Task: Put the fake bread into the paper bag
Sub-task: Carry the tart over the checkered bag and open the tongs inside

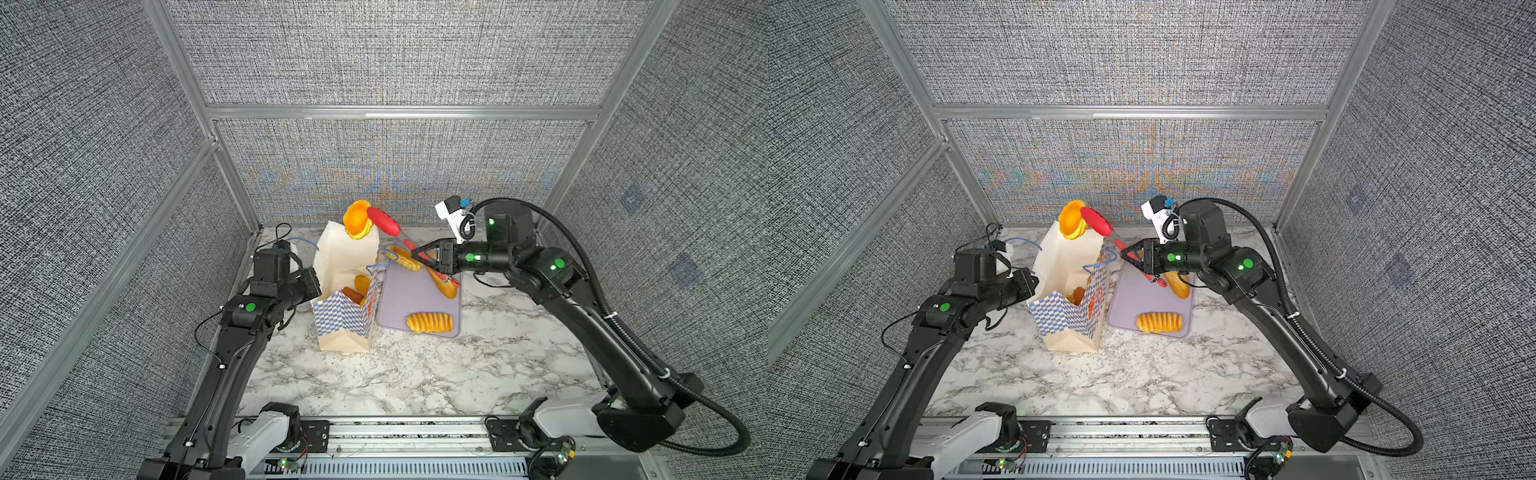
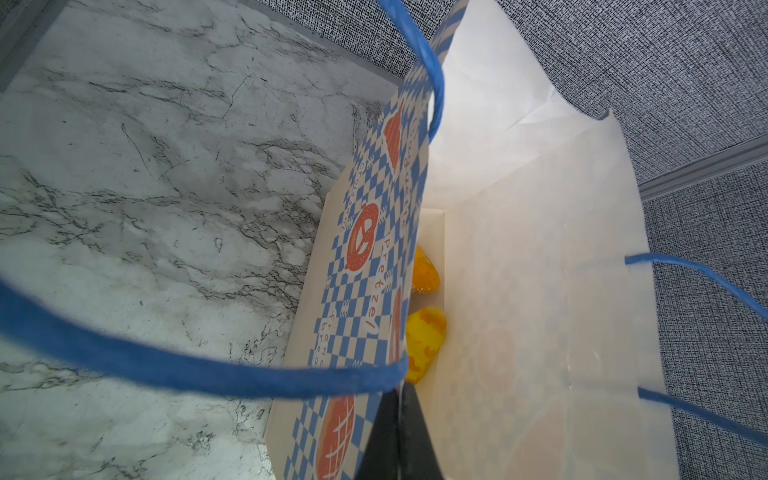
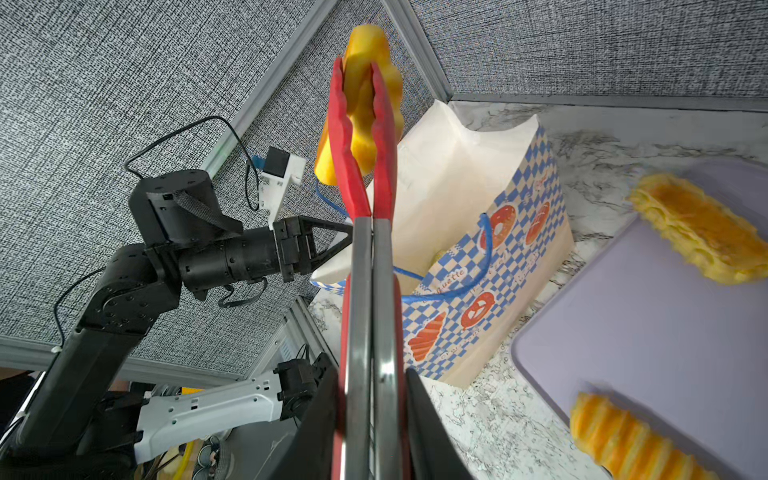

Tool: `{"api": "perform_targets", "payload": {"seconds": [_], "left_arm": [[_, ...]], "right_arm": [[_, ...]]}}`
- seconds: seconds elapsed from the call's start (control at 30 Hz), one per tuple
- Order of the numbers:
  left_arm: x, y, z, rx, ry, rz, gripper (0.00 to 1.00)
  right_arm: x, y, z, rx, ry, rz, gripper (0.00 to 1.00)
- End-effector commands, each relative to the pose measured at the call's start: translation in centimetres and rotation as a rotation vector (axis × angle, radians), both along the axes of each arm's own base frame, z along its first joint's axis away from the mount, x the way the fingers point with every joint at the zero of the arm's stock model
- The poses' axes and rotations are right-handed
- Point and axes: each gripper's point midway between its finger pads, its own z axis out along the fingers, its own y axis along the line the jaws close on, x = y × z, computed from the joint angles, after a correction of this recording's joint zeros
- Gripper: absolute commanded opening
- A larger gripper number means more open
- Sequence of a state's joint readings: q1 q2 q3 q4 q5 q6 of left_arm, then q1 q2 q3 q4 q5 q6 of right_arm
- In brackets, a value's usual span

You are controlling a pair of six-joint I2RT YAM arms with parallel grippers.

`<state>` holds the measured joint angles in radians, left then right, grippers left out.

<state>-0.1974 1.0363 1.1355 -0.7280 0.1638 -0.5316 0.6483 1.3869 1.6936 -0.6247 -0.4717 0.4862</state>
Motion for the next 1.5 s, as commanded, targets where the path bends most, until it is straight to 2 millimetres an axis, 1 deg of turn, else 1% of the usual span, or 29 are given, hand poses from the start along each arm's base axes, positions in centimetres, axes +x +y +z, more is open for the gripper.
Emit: {"api": "perform_targets", "payload": {"seconds": [0.0, 0.17, 0.4, 0.6, 0.8, 1.0, 1.47], "left_arm": [[0.2, -0.1, 0.3, -0.006, -0.016, 0.001, 0.02], [0.2, 0.0, 0.3, -0.004, -0.015, 0.001, 0.02], [0.3, 0.0, 0.3, -0.003, -0.015, 0.002, 0.02], [0.3, 0.0, 0.2, -0.003, -0.013, 0.002, 0.02], [0.4, -0.1, 0.1, -0.005, -0.013, 0.003, 0.02], [0.3, 0.0, 0.1, -0.001, -0.012, 0.003, 0.02], [0.4, 0.0, -0.1, -0.001, -0.01, 0.006, 0.02]], "right_arm": [[0.1, 1.1, 1.1, 0.012, -0.054, 0.023, 0.25], [0.1, 2.4, 0.7, -0.009, -0.053, 0.045, 0.25], [0.5, 4.0, -0.5, -0.036, -0.031, 0.067, 0.25], [0.7, 4.6, -1.6, -0.057, -0.01, 0.072, 0.25], [0.8, 5.2, -3.4, -0.081, 0.028, 0.081, 0.25], [0.7, 5.4, -4.5, -0.101, 0.044, 0.083, 0.24], [0.6, 4.2, -6.9, -0.153, 0.069, 0.043, 0.24]]}}
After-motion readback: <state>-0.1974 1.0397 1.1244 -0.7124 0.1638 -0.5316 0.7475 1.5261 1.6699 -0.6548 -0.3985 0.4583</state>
